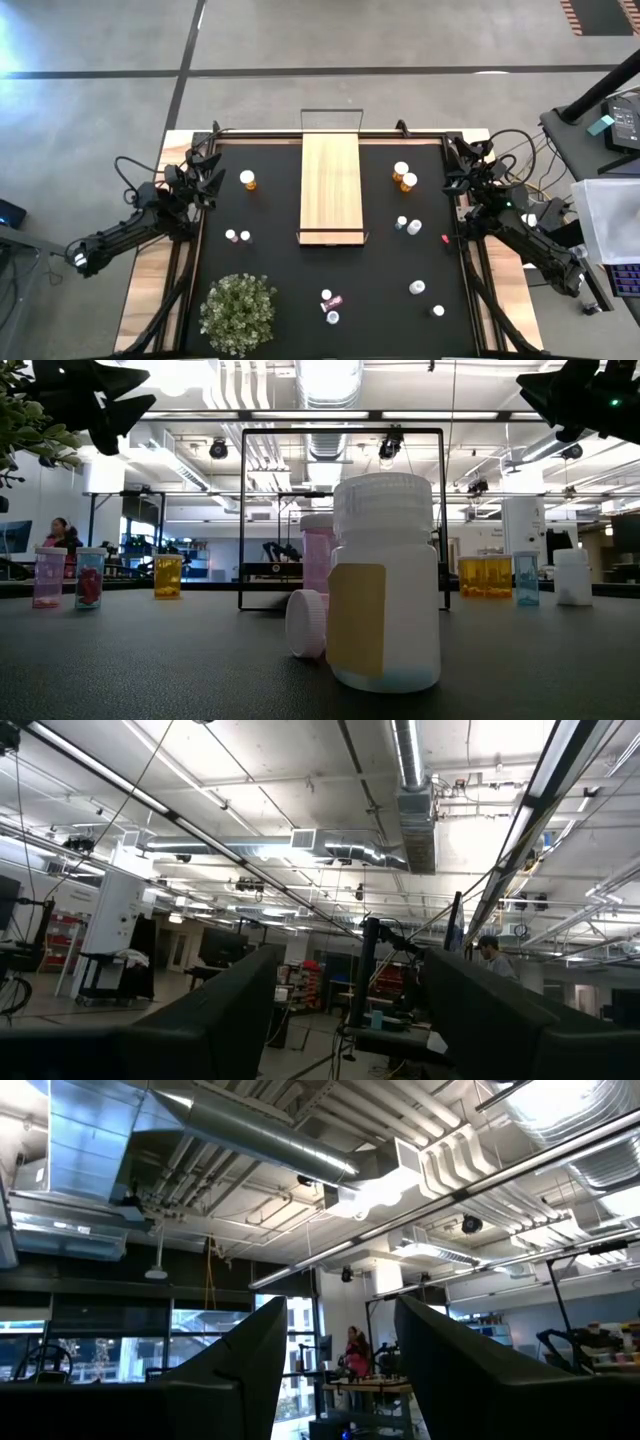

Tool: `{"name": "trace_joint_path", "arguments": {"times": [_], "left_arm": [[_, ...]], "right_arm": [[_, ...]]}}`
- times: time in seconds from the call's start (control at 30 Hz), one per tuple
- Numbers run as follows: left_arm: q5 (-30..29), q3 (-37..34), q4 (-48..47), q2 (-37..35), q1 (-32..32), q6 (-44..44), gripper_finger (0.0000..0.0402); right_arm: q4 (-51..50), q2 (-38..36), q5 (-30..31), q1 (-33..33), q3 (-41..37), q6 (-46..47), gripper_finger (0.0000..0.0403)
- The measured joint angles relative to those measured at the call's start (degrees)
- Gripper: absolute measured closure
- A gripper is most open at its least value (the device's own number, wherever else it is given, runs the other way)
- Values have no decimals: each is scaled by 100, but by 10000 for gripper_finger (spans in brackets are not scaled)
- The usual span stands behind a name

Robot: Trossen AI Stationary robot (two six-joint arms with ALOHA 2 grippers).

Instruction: Pick and place medicine bottles onto shelf by color

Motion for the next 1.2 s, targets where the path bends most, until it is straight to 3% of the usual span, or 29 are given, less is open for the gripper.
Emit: {"name": "trace_joint_path", "arguments": {"times": [1.2], "left_arm": [[0,0,0,0,-2,77,163]], "right_arm": [[0,0,0,0,1,0,225]]}}
